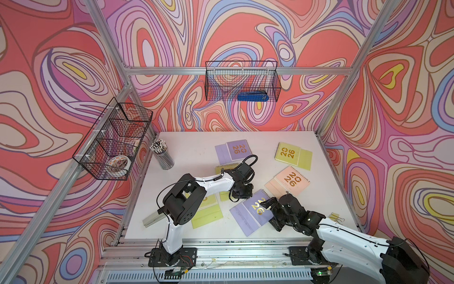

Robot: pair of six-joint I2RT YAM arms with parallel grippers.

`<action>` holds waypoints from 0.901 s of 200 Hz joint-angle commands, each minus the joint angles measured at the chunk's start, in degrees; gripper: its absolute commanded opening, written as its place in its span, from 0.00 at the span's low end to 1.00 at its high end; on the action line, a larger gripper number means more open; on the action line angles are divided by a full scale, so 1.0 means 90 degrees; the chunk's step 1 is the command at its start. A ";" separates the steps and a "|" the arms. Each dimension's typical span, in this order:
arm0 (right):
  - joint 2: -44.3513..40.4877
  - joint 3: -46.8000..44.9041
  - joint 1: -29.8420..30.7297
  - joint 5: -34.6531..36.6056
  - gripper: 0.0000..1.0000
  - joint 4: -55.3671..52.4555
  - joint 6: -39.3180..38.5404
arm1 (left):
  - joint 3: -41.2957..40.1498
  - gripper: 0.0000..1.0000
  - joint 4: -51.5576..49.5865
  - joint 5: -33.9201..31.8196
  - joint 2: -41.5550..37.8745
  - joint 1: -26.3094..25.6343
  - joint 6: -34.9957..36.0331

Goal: Stack the calendars
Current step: Pick up the calendar at the center of the board.

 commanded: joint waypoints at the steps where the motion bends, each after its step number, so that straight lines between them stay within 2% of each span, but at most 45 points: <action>1: 0.0024 -0.0225 0.0038 0.0208 0.99 0.0229 -0.0366 | 0.0010 0.00 -0.0344 0.0122 0.0353 -0.0031 0.0001; 43: -0.0606 -0.0004 0.0029 0.0786 0.95 0.0175 -0.0860 | 0.0028 0.00 -0.0347 0.0168 0.0373 -0.0020 0.0009; 83: -0.1096 -0.0077 0.0033 0.1136 0.77 0.0203 -0.0981 | 0.0062 0.00 -0.0372 0.0247 0.0370 -0.0007 0.0036; 180: -0.1080 0.0143 0.0037 0.1422 0.13 -0.0173 -0.1129 | 0.0342 0.00 -0.0580 0.0279 0.0090 0.0056 0.0109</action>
